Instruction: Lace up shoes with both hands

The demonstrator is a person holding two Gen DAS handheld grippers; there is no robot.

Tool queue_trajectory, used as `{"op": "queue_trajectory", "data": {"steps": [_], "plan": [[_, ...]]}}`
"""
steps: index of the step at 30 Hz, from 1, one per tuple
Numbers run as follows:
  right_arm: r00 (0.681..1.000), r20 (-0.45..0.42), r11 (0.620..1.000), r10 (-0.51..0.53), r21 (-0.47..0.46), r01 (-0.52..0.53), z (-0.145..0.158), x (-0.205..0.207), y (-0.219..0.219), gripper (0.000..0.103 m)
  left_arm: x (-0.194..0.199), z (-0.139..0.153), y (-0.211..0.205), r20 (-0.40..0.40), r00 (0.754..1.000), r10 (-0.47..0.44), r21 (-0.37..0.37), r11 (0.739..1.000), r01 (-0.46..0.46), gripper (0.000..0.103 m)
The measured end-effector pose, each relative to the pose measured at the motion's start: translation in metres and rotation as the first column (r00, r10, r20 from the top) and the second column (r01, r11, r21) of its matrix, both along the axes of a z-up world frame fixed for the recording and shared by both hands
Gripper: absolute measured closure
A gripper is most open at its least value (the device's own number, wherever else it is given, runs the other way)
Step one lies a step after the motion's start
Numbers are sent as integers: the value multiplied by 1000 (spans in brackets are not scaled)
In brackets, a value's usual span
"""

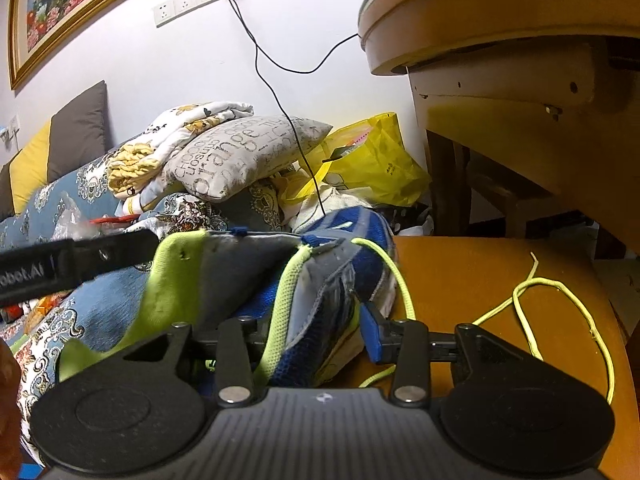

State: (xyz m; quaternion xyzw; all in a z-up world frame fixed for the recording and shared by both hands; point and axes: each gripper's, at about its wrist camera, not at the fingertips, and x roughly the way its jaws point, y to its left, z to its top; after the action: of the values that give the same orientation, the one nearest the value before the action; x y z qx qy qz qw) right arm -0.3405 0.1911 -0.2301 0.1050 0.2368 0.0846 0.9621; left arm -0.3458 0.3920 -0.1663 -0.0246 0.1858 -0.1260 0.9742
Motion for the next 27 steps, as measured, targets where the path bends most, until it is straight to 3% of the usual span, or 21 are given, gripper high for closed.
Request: {"op": "queue_trajectory", "data": {"steps": [4, 7, 11, 13, 15, 16, 18, 22, 27], "plan": [[1000, -4, 1000, 6, 7, -6, 0, -3, -4, 59, -7, 8, -1, -16, 999, -49, -4, 999, 49, 42], [1000, -7, 1000, 17, 18, -17, 1, -5, -8, 58, -7, 10, -7, -29, 993, -117, 3, 993, 118, 37], [999, -9, 996, 51, 68, -50, 3, -9, -15, 56, 3, 4, -26, -73, 988, -139, 75, 987, 144, 36], [998, -2, 994, 69, 80, -69, 5, -12, -16, 56, 11, 0, -33, -108, 985, -137, 96, 984, 147, 44], [997, 7, 994, 80, 71, -80, 8, -16, -16, 55, 21, -5, -37, -157, 978, -138, 93, 984, 154, 60], [996, 8, 994, 85, 63, -86, 9, -18, -15, 56, 27, -7, -39, -180, 974, -138, 92, 983, 156, 62], [996, 5, 994, 93, 61, -93, 10, -20, -16, 55, 33, -10, -42, -196, 975, -106, 133, 982, 133, 81], [991, -8, 984, 132, 125, -130, 14, -22, -29, 55, 41, -15, -41, -209, 973, -94, 163, 978, 129, 83], [981, -18, 974, 193, 125, -189, 19, -27, -38, 55, 39, -13, -42, -198, 975, -101, 175, 975, 137, 85]]}}
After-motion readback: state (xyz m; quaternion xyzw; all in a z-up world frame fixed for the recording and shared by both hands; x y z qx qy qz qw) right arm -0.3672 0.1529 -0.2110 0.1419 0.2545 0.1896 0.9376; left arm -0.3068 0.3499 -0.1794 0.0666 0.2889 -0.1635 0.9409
